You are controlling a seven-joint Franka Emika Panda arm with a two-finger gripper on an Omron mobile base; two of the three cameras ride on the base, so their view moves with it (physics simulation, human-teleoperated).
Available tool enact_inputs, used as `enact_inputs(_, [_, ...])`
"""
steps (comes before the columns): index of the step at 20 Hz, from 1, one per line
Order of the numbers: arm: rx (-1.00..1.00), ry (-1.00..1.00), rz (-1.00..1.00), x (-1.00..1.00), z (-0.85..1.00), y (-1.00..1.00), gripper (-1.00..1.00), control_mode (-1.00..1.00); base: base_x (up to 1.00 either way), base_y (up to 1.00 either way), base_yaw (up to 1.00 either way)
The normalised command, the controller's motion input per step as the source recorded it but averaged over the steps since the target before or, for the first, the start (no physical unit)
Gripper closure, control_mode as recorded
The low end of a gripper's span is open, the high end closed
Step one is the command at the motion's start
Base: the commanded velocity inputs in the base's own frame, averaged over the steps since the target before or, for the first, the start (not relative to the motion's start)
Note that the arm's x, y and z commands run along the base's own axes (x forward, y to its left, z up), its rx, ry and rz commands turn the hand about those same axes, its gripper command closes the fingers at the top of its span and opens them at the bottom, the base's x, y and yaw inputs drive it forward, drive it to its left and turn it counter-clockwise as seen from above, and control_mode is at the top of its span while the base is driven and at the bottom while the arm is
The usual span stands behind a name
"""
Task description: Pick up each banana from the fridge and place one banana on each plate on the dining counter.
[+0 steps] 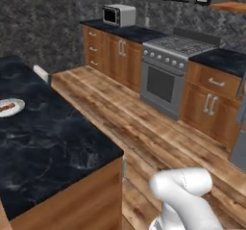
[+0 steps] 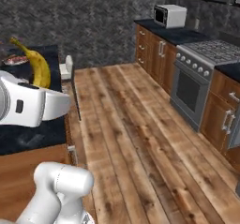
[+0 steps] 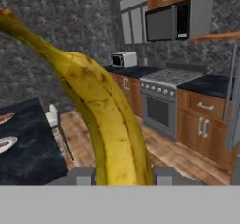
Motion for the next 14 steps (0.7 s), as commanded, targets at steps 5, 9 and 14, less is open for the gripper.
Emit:
enact_inputs(5, [0.00, 0.00, 0.00, 0.00, 0.00, 0.00, 1.00, 1.00, -0.90, 0.45, 0.47])
enact_inputs(9, [0.00, 0.00, 0.00, 0.00, 0.00, 0.00, 1.00, 1.00, -0.82, 0.88, 0.37])
enact_inputs(14, [0.00, 0.00, 0.00, 0.00, 0.00, 0.00, 1.00, 1.00, -0.43, 1.00, 0.14])
